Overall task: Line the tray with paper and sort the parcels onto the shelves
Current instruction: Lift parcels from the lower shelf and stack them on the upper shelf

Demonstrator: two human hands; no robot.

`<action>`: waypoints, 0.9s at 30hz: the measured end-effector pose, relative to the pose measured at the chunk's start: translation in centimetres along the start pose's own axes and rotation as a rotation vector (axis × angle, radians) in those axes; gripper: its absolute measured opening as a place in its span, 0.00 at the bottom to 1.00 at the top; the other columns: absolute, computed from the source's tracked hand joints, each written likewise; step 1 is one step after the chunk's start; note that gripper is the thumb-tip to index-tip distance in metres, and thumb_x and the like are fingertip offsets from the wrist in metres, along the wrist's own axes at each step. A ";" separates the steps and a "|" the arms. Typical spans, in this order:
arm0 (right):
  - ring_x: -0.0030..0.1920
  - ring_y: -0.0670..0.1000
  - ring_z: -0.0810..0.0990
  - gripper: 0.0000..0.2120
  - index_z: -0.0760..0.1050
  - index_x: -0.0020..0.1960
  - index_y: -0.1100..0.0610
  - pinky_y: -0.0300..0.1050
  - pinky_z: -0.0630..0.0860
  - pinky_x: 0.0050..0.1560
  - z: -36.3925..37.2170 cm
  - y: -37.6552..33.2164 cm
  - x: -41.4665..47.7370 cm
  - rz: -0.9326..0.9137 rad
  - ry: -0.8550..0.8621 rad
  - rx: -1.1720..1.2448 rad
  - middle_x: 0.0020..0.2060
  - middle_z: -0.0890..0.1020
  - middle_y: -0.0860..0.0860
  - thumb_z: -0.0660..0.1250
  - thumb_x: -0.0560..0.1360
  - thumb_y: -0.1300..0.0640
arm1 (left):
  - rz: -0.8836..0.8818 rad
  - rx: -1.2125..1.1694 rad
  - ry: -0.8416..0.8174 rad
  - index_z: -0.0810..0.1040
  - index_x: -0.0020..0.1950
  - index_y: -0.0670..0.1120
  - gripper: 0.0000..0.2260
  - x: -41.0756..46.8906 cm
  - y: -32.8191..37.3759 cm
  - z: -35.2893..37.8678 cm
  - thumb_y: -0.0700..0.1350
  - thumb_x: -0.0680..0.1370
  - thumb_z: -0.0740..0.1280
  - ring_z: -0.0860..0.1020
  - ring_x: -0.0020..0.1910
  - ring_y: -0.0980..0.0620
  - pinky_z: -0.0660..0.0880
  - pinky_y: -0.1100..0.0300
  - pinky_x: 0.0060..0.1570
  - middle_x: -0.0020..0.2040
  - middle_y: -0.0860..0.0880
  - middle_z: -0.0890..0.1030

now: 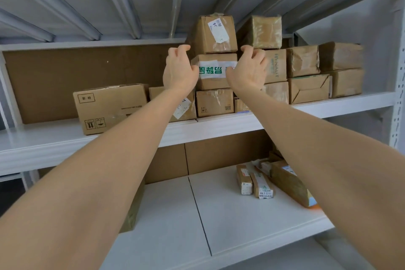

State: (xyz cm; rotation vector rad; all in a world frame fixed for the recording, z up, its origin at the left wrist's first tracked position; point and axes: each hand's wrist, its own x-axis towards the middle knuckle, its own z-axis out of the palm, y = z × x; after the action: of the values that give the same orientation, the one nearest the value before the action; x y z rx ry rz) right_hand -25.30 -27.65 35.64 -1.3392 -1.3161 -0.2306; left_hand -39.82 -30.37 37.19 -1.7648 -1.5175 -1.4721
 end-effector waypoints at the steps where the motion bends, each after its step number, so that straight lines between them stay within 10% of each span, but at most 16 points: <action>1: 0.67 0.57 0.65 0.27 0.62 0.71 0.53 0.49 0.65 0.65 0.1 -0.3 -0.9 -0.006 0.006 -0.011 0.68 0.65 0.56 0.67 0.76 0.55 | 0.039 -0.009 -0.003 0.66 0.71 0.48 0.20 -0.5 -0.4 -0.1 0.43 0.79 0.64 0.71 0.64 0.50 0.70 0.64 0.49 0.69 0.47 0.67; 20: 0.61 0.53 0.70 0.14 0.70 0.61 0.54 0.40 0.70 0.53 1.9 2.6 -15.6 -0.078 -0.070 -0.203 0.62 0.70 0.54 0.67 0.76 0.57 | 0.575 -0.082 -0.271 0.80 0.49 0.42 0.07 -13.7 -6.3 1.1 0.37 0.75 0.63 0.76 0.49 0.47 0.69 0.60 0.37 0.51 0.45 0.77; 27: 0.60 0.55 0.68 0.11 0.74 0.58 0.53 0.46 0.73 0.52 4.3 3.9 -19.6 -0.094 -0.327 -0.225 0.61 0.70 0.55 0.65 0.76 0.57 | 0.302 0.037 -0.487 0.78 0.56 0.46 0.09 -18.0 -10.7 1.8 0.41 0.77 0.62 0.74 0.54 0.50 0.73 0.55 0.44 0.57 0.48 0.74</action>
State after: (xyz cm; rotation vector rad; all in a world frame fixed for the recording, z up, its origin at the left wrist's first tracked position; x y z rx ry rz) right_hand -31.44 -33.46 17.02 -1.5520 -1.6679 -0.2363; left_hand -45.97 -33.86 17.45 -2.3231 -1.3856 -0.9039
